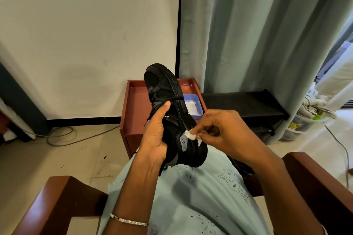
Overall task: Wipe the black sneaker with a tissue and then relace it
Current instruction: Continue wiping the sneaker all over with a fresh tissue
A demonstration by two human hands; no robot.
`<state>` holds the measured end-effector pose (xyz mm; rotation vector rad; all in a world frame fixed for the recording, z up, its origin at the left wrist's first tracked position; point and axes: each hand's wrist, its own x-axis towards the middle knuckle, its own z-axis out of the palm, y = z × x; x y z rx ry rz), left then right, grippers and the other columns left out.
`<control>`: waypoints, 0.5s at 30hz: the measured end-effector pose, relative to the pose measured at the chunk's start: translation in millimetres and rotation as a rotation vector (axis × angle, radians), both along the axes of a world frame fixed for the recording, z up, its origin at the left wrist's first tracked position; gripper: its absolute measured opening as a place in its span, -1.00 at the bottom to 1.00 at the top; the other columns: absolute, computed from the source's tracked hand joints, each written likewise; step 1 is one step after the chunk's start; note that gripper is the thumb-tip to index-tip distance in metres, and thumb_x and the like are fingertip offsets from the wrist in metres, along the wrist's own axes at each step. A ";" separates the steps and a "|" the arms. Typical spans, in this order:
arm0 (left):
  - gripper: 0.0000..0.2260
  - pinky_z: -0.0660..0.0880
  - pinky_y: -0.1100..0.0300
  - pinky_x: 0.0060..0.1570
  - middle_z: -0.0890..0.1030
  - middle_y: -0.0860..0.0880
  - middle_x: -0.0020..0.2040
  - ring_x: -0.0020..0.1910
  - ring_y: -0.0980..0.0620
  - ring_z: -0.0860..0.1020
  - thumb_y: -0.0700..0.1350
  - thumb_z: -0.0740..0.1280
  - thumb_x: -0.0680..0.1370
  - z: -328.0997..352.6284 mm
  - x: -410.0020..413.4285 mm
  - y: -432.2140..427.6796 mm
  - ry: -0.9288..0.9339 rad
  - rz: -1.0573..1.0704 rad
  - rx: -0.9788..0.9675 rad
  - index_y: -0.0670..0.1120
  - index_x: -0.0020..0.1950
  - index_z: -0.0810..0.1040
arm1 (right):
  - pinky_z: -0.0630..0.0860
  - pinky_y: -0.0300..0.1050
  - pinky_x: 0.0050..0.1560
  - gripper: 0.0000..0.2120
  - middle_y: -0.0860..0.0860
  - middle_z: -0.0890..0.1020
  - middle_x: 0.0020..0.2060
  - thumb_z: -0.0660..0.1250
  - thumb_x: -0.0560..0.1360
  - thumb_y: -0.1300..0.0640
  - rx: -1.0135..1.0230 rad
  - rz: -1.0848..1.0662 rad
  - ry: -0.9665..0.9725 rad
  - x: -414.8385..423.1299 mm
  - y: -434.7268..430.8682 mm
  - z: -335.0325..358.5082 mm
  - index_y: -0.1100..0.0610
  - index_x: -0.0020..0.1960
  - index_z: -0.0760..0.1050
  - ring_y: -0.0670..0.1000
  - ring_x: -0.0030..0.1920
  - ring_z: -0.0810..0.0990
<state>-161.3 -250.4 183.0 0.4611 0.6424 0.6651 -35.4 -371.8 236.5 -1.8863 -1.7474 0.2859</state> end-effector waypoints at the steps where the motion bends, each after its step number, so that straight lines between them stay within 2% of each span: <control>1: -0.51 0.47 -0.28 0.25 0.62 -0.27 0.20 0.19 -0.30 0.60 0.03 0.51 0.41 -0.1 -0.3 2.0 0.001 0.010 -0.003 -0.16 0.28 0.60 | 0.58 -0.23 -0.14 -0.83 -0.13 0.63 -0.18 0.51 0.44 0.21 -0.025 0.013 0.021 0.0 -6.2 0.3 -0.03 -0.03 0.72 -0.11 -0.19 0.60; 3: -0.56 0.50 -0.26 0.21 0.64 -0.26 0.18 0.19 -0.28 0.60 0.03 0.45 0.48 2.0 -3.2 4.3 -0.007 0.025 -0.012 -0.17 0.27 0.60 | 0.55 -0.27 -0.14 -0.82 -0.14 0.62 -0.16 0.51 0.44 0.19 -0.016 0.008 0.064 -1.8 -14.6 -3.8 -0.06 -0.03 0.72 -0.11 -0.16 0.60; 6: -0.55 0.47 -0.25 0.24 0.62 -0.27 0.21 0.23 -0.28 0.58 0.06 0.41 0.52 5.5 -9.4 6.6 -0.064 -0.001 -0.048 -0.19 0.29 0.59 | 0.52 -0.35 -0.11 -0.82 -0.15 0.61 -0.12 0.49 0.46 0.21 0.164 -0.055 0.111 -10.7 -12.8 -19.0 -0.03 -0.01 0.71 -0.11 -0.10 0.60; 9: -0.55 0.47 -0.23 0.26 0.61 -0.27 0.22 0.23 -0.27 0.57 0.05 0.43 0.49 6.8 -15.3 9.5 -0.092 0.015 -0.068 -0.21 0.27 0.60 | 0.49 -0.37 -0.16 -0.85 -0.10 0.60 -0.14 0.47 0.47 0.26 0.329 -0.140 0.114 -21.4 1.1 -34.6 0.06 -0.02 0.70 -0.11 -0.15 0.59; 11: -0.63 0.50 -0.17 0.24 0.63 -0.25 0.20 0.19 -0.23 0.61 0.03 0.44 0.48 7.6 -18.8 10.7 -0.123 0.038 -0.021 -0.18 0.16 0.66 | 0.46 -0.42 -0.18 -0.86 -0.08 0.60 -0.14 0.47 0.47 0.27 0.390 -0.186 0.114 -23.5 9.6 -41.0 0.08 -0.01 0.70 -0.12 -0.17 0.58; 13: -0.75 0.56 -0.08 0.15 0.68 -0.21 0.08 0.05 -0.17 0.67 0.00 0.38 0.52 10.3 -21.4 9.3 -0.143 0.051 0.039 -0.15 -0.01 0.73 | 0.45 -0.41 -0.17 -0.85 -0.08 0.61 -0.13 0.47 0.47 0.29 0.446 -0.235 0.101 -22.8 16.1 -44.3 0.10 -0.01 0.70 -0.14 -0.18 0.57; 14: -0.73 0.56 -0.08 0.17 0.68 -0.21 0.08 0.06 -0.17 0.67 0.01 0.36 0.53 11.9 -22.8 7.5 -0.150 0.039 0.051 -0.15 0.02 0.72 | 0.48 -0.36 -0.15 -0.85 -0.06 0.61 -0.13 0.48 0.46 0.29 0.479 -0.258 0.080 -22.4 18.8 -45.4 0.10 -0.01 0.70 -0.13 -0.16 0.57; 15: -0.67 0.50 -0.11 0.25 0.65 -0.22 0.15 0.15 -0.20 0.63 0.01 0.36 0.52 11.8 -23.7 6.7 -0.167 0.012 0.059 -0.17 0.14 0.68 | 0.53 -0.26 -0.13 -0.85 -0.05 0.62 -0.13 0.48 0.46 0.29 0.509 -0.279 0.055 -22.5 21.3 -46.3 0.11 -0.01 0.70 -0.11 -0.14 0.57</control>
